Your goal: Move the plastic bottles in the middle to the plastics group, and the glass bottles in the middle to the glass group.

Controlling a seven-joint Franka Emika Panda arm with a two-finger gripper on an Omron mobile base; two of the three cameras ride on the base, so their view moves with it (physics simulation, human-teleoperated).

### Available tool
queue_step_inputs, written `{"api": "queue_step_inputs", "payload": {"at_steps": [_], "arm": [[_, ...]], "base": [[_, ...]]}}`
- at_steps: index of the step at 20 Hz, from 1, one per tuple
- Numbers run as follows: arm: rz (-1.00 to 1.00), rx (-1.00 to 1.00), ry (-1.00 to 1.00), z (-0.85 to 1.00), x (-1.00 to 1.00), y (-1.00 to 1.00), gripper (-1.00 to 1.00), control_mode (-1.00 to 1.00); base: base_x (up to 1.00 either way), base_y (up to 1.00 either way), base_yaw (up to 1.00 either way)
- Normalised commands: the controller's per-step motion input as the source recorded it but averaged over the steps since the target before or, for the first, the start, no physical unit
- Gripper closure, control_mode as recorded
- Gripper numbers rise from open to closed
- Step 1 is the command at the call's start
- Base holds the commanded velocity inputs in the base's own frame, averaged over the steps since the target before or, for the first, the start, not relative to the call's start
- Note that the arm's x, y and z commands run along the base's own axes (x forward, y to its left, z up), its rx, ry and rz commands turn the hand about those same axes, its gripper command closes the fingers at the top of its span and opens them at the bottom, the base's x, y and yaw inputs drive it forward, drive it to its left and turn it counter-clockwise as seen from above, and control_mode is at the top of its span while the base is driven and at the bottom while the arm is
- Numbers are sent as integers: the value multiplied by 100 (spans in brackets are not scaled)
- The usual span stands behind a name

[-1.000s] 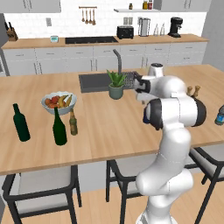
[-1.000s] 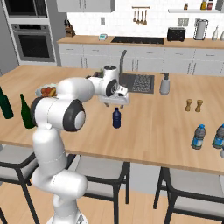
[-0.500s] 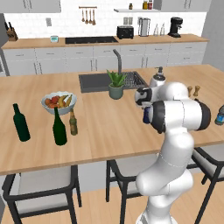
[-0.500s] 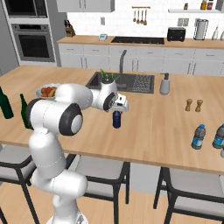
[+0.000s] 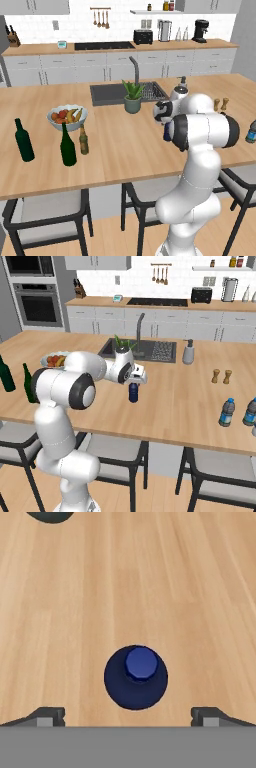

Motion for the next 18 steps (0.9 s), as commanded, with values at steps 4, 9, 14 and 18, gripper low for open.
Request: {"api": "queue_step_inputs", "payload": {"at_steps": [4,9,14,18], "arm": [[0,0,-1,0,0,-11,-100,-100],[0,0,0,-1,0,-7,-100,-100],[3,0,0,-11,2,0,-100,-100],[5,0,0,-9,3,0,-100,-100]], "base": [[0,0,0],[0,0,0],[0,0,0],[0,0,0]]}}
